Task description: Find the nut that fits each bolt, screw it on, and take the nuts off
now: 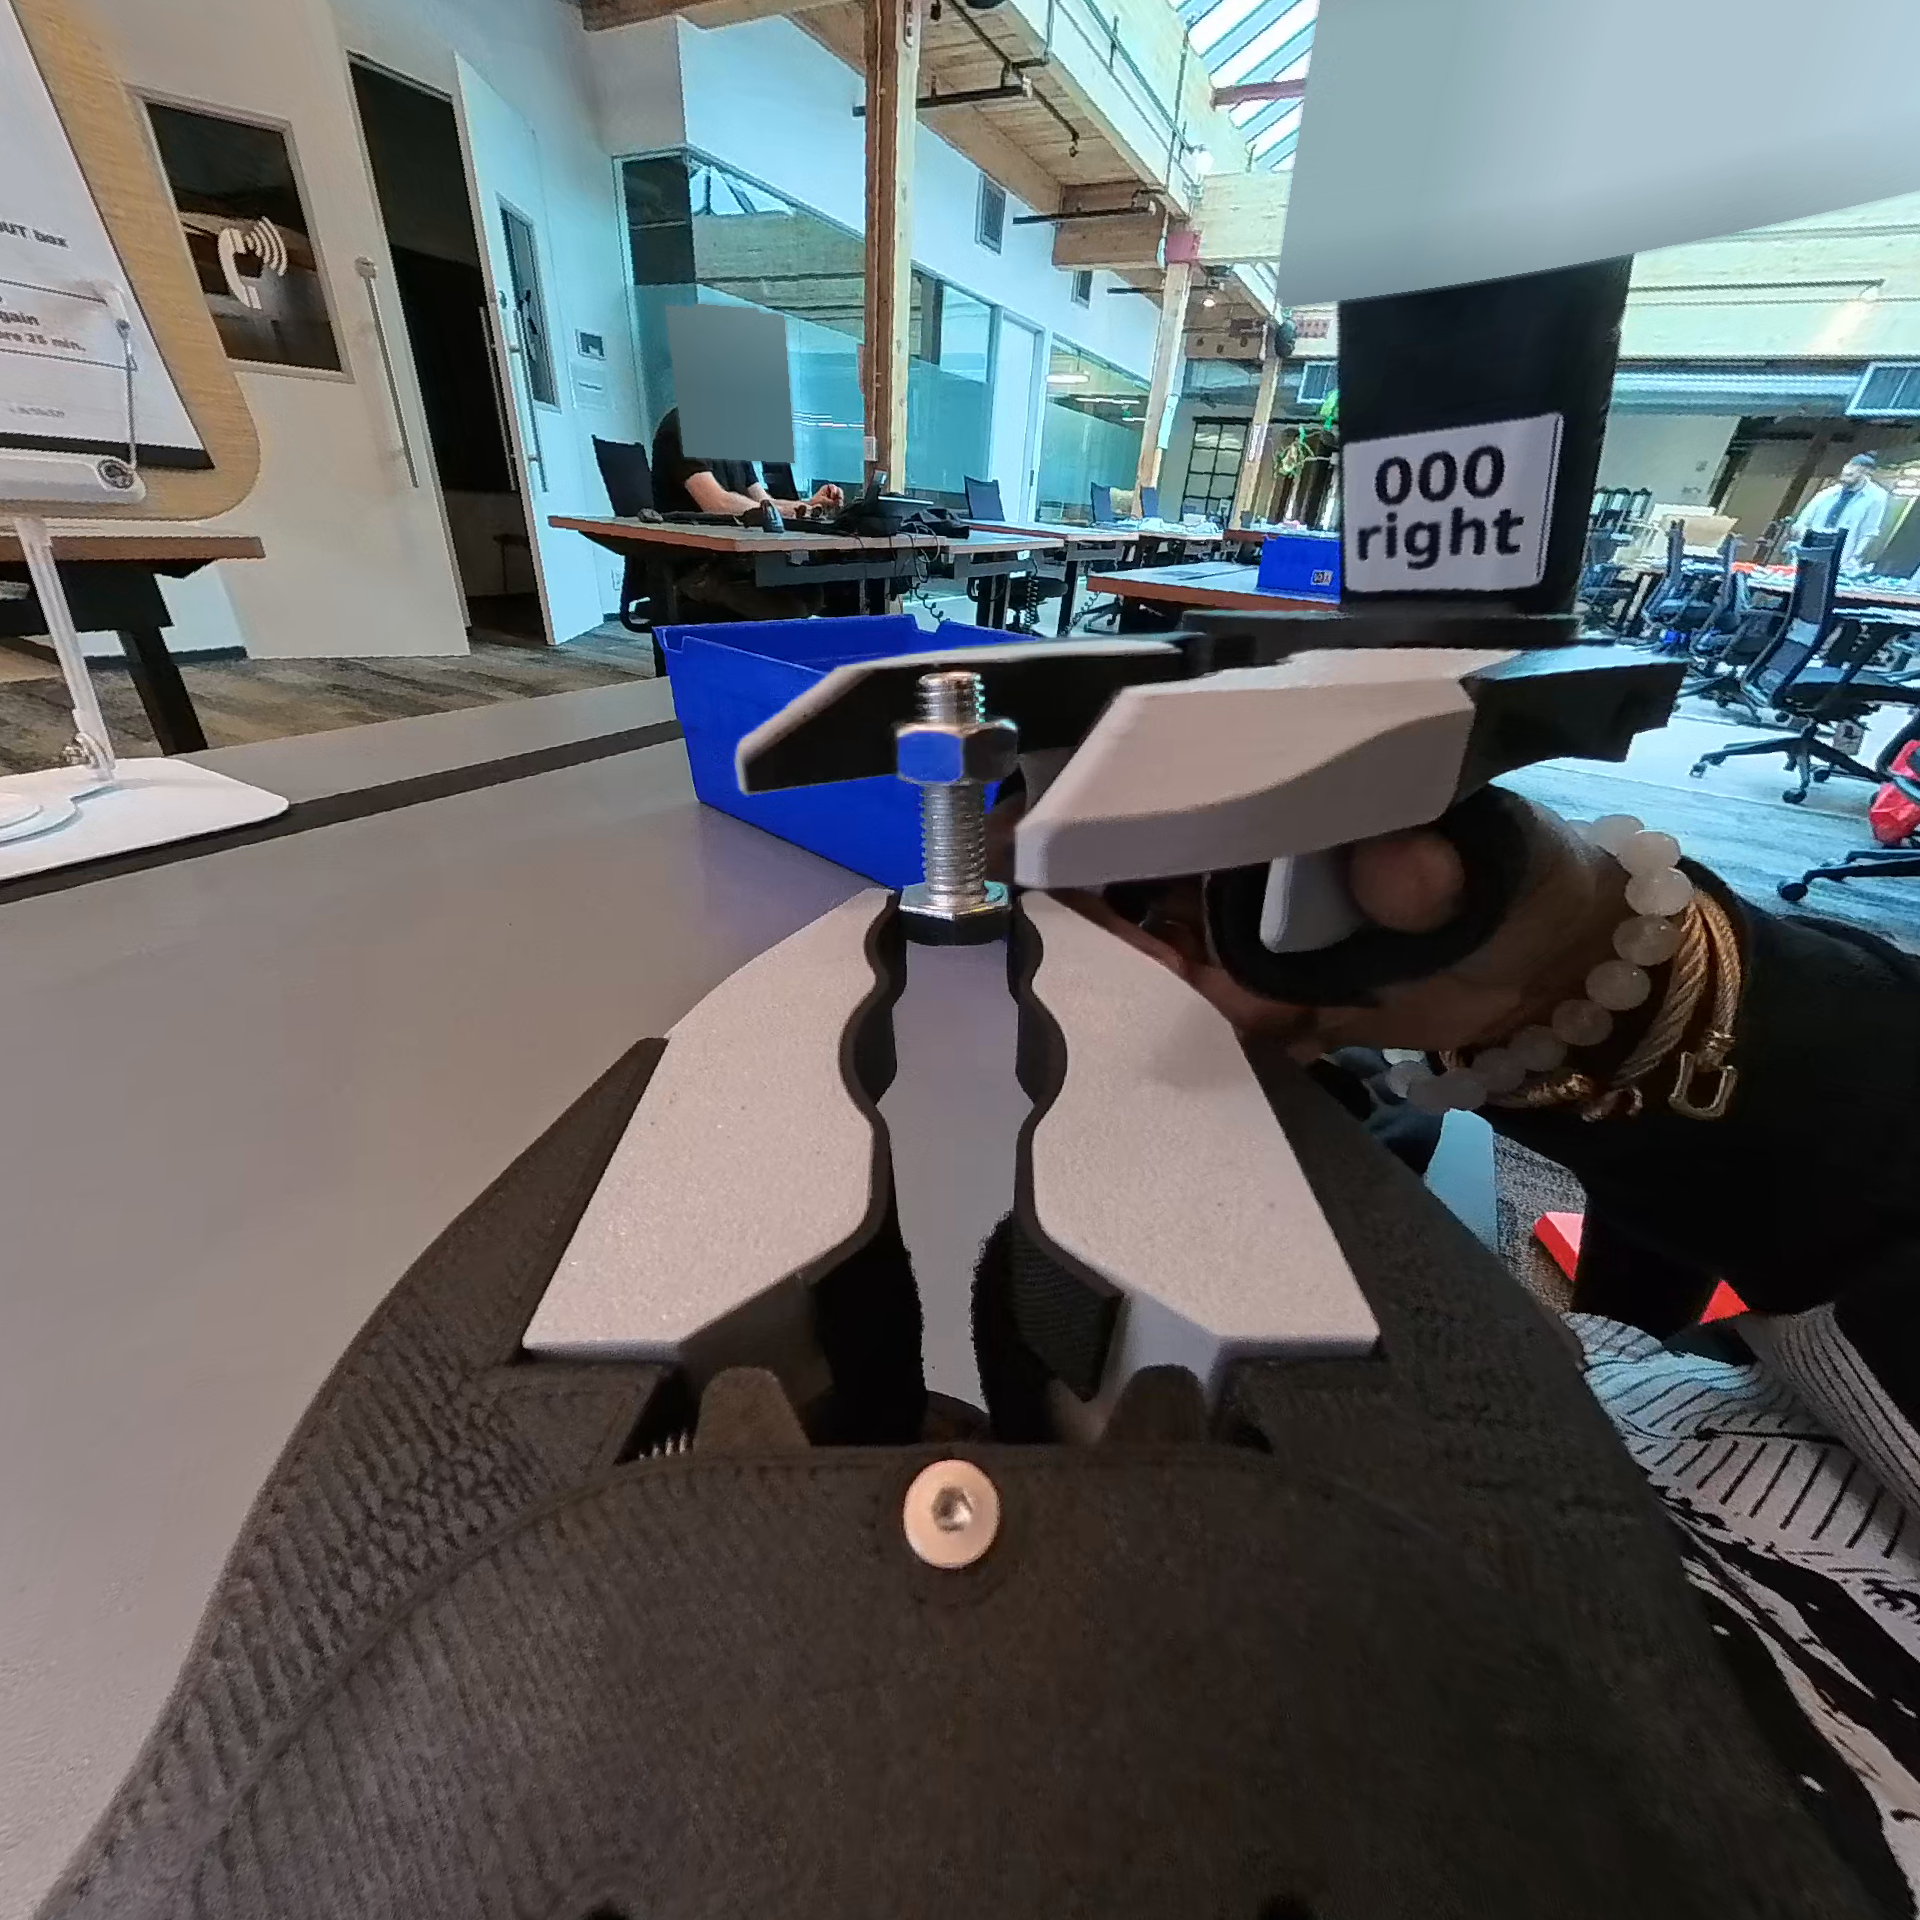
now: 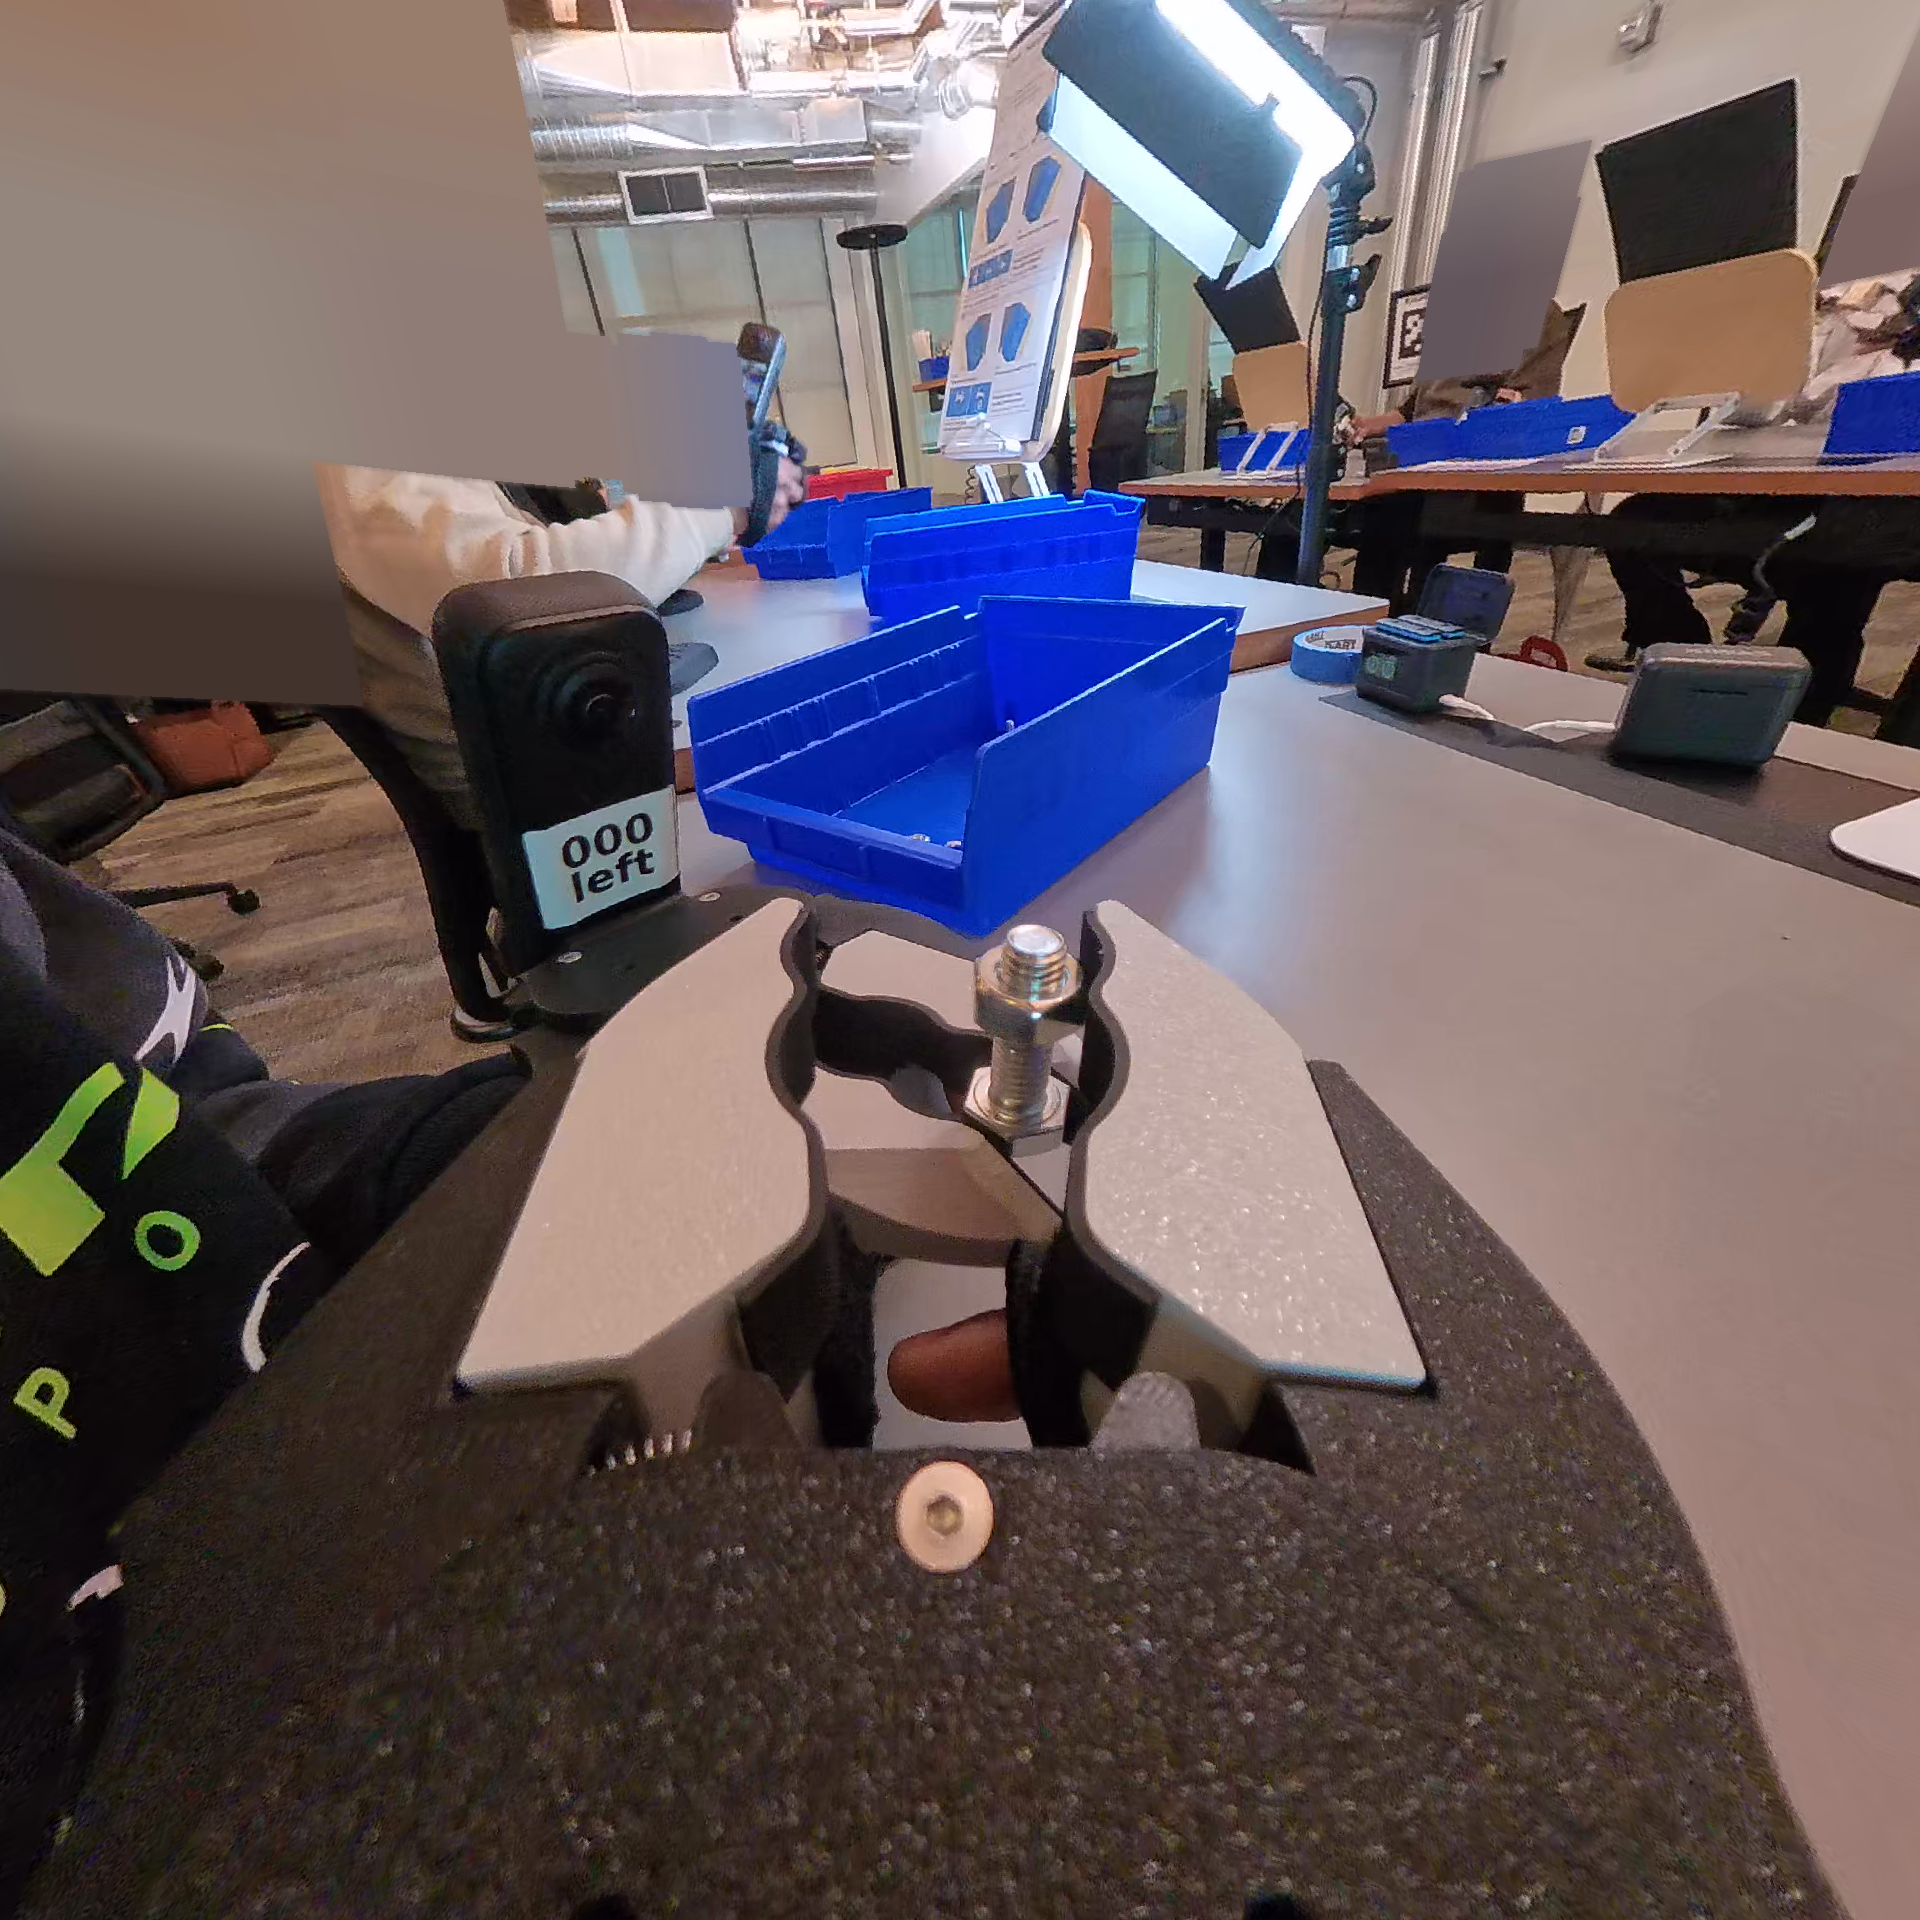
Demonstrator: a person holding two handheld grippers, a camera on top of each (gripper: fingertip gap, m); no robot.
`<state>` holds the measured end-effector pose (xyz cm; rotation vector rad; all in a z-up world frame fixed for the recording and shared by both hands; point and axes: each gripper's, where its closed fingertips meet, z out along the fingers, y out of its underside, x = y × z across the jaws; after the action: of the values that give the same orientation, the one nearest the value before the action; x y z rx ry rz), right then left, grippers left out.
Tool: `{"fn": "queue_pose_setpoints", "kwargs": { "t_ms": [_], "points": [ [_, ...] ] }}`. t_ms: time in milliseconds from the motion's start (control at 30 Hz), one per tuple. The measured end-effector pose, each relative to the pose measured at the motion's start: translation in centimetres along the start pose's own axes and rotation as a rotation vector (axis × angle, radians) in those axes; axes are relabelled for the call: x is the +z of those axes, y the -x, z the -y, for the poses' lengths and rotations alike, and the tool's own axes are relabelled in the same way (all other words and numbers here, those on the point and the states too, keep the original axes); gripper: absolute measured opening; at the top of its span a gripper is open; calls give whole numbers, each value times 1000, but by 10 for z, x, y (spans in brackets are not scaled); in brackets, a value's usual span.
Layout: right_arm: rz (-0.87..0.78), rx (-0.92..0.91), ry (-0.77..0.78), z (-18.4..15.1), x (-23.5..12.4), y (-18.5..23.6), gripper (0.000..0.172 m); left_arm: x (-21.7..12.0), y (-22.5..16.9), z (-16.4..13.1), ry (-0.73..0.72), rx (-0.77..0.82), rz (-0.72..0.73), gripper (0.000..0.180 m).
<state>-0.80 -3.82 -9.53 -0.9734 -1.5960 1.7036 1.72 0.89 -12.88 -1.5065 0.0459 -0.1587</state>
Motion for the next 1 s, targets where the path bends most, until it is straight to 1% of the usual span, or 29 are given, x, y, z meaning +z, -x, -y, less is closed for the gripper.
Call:
{"fn": "queue_pose_setpoints", "kwargs": {
  "t_ms": [167, 267, 333, 400, 467, 533, 667, 767, 900, 1000],
  "points": [
    [-32, -4, -10, 1, -13, -2, 44, 0, 1, 1, -5, -8, 4, 18],
    [-64, -12, -13, 0, -26, -4, 36, 0, 1, 0, -4, -6, 5, 18],
    [-44, -19, -13, 1, -35, 0, 18, 0, 2, 0, -3, -10, 8, 18],
    [-6, -9, -16, 2, -41, 6, 17, 0, 2, 1, -4, -13, 7, 18],
    [-32, -19, -12, 3, -43, 2, 18, 0, 2, 0, -2, -9, 8, 18],
    [-50, -33, -17, 3, -41, -2, 23, 0, 2, 0, -1, -8, 8, 18],
    [-64, -7, -26, 3, -29, -8, 43, 0, 1, 0, -1, -7, 6, 18],
    [-54, 8, -21, 2, -16, -10, 51, 0, 1, 0, 1, -4, 3, 18],
    [-16, 9, 14, -2, -1, -7, 54, 0, 0, 0, 3, -3, 1, 18],
    [0, -9, 24, -3, 2, -3, 49, 0, 0, -1, 5, -1, -1, 18]
  ]
}}
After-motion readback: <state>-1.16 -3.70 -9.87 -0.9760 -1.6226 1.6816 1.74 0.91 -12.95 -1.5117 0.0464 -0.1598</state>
